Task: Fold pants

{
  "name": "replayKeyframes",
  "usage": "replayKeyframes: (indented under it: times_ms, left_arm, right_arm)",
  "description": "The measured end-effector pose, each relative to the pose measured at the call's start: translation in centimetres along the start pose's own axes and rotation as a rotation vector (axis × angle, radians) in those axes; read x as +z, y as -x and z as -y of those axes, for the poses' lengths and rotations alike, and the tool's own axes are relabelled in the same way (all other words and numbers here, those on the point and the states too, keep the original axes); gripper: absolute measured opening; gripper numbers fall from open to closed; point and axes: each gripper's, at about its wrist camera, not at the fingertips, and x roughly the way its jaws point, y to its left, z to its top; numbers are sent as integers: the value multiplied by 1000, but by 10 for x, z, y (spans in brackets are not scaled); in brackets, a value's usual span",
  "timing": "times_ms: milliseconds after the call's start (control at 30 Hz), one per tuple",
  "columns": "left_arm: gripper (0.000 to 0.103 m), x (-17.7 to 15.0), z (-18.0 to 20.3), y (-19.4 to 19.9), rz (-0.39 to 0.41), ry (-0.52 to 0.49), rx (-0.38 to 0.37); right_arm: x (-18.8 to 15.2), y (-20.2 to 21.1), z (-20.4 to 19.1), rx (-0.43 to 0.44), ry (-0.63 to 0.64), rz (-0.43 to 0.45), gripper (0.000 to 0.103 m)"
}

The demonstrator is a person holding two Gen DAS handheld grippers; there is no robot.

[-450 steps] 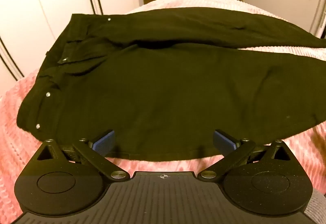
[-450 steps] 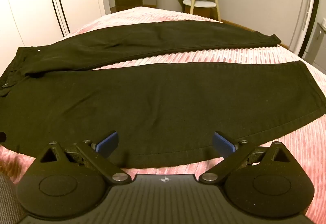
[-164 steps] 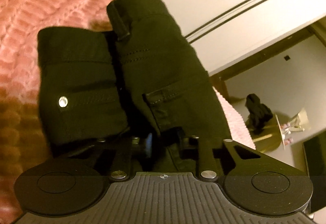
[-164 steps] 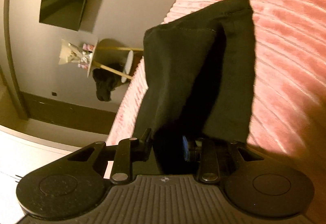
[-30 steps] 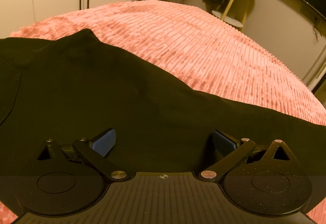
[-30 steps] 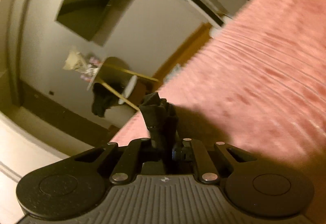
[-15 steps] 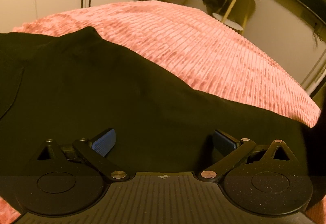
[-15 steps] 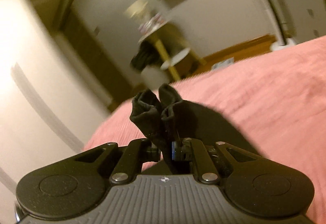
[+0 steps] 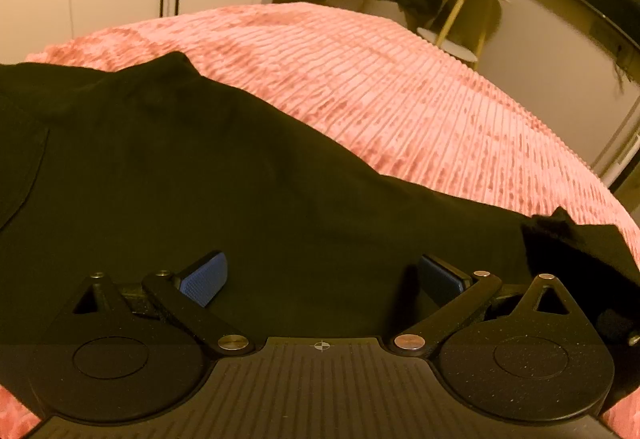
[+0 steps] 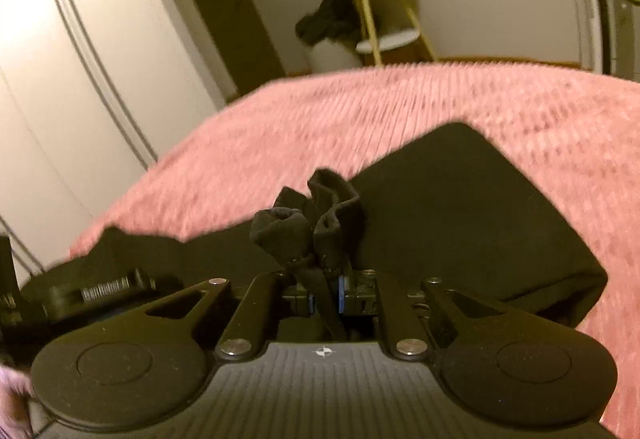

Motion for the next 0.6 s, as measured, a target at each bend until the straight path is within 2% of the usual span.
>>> replayKeyframes:
  times_ms: [100, 133, 167, 233, 300, 400, 433, 467, 500, 567, 600]
  left_arm:
    - [103, 0, 0, 0, 2, -4, 0]
    - [103, 0, 0, 1, 3, -1, -2]
    - [103, 0, 0, 1, 4, 3, -5]
    - [103, 0, -2, 2, 6, 18, -17]
    - [103, 0, -3, 4, 10, 34, -38]
    - [103, 0, 0, 7, 15, 45, -85]
    - [103, -1, 2, 8, 14, 40, -105]
    - [103, -1, 5, 9, 12, 33, -132]
    - [103, -2, 8, 12, 9, 24, -169]
    - [103, -3, 15, 14, -19, 20, -258]
    - [103, -4, 19, 15, -40, 29, -311]
  right_arm:
    - [-4, -11, 2, -5, -7, -117, 32]
    - [-4, -11, 3, 16, -18, -149, 43]
    - [-4, -7, 4, 52, -28, -165, 55]
    - [-3, 7, 7, 166, -66, -172, 58]
    - [-3, 25, 15, 208, -103, -114, 59]
    - [-1, 42, 42, 119, -212, -19, 58]
    - [-1, 42, 52, 68, -254, -20, 53]
    - [-2, 40, 60, 17, -287, -34, 36]
    - [-4, 35, 68, -21, -325, -62, 30]
    - [-10, 23, 83, -24, -405, -130, 28]
    - [-11, 21, 85, -19, -421, -136, 26]
